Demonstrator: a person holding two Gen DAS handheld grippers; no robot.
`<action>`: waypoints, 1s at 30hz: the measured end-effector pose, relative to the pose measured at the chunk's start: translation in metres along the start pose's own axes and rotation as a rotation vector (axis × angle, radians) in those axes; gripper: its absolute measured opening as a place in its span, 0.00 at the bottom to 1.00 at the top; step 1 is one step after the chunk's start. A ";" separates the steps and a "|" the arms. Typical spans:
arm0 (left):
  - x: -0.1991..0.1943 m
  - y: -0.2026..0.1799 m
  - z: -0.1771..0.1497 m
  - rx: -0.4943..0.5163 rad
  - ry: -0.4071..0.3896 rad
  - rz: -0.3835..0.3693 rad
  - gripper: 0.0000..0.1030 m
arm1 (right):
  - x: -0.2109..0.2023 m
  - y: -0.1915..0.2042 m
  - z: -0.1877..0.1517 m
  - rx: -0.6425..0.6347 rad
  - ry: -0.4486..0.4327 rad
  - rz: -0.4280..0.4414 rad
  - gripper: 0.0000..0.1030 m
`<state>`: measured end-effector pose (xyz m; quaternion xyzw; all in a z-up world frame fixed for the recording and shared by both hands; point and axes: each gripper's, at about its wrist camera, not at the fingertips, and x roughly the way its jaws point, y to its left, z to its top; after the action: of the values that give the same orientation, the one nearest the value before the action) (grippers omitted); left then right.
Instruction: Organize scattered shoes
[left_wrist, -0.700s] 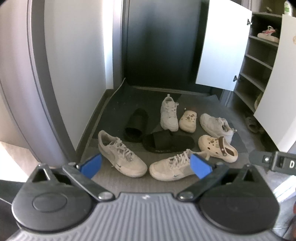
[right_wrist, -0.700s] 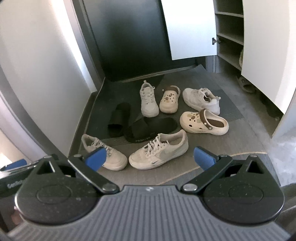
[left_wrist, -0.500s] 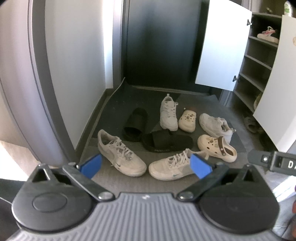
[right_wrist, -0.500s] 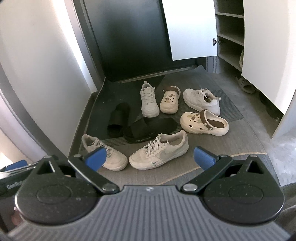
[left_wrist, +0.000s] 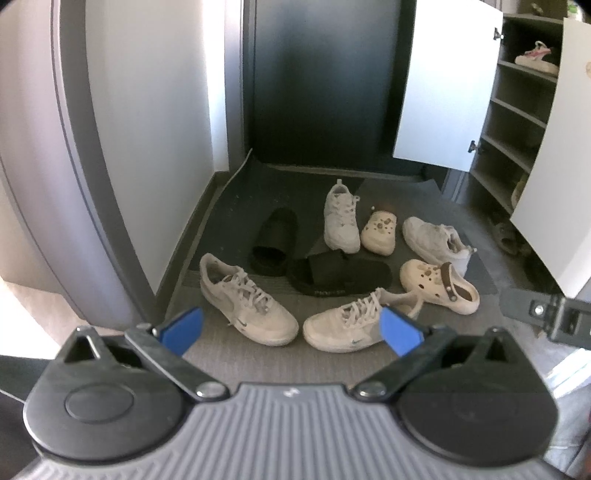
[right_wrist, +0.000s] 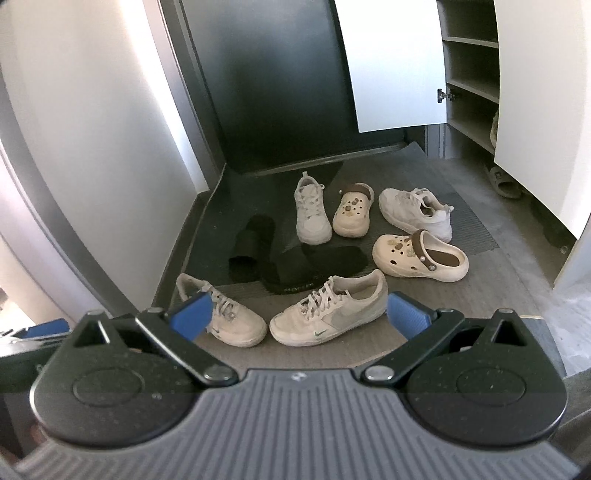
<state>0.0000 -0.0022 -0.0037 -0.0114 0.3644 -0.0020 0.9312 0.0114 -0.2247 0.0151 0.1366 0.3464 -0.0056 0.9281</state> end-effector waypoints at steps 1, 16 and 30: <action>0.000 0.000 -0.001 0.002 0.000 -0.001 1.00 | 0.000 0.000 0.001 0.003 0.000 -0.005 1.00; -0.004 -0.019 -0.005 0.037 0.007 0.012 1.00 | 0.000 -0.005 -0.012 0.015 0.004 0.008 1.00; -0.003 -0.016 -0.002 0.029 0.027 0.000 1.00 | 0.003 -0.003 -0.008 0.009 0.020 0.015 1.00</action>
<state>-0.0039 -0.0185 -0.0027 0.0023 0.3767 -0.0077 0.9263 0.0085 -0.2258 0.0063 0.1434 0.3544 0.0011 0.9240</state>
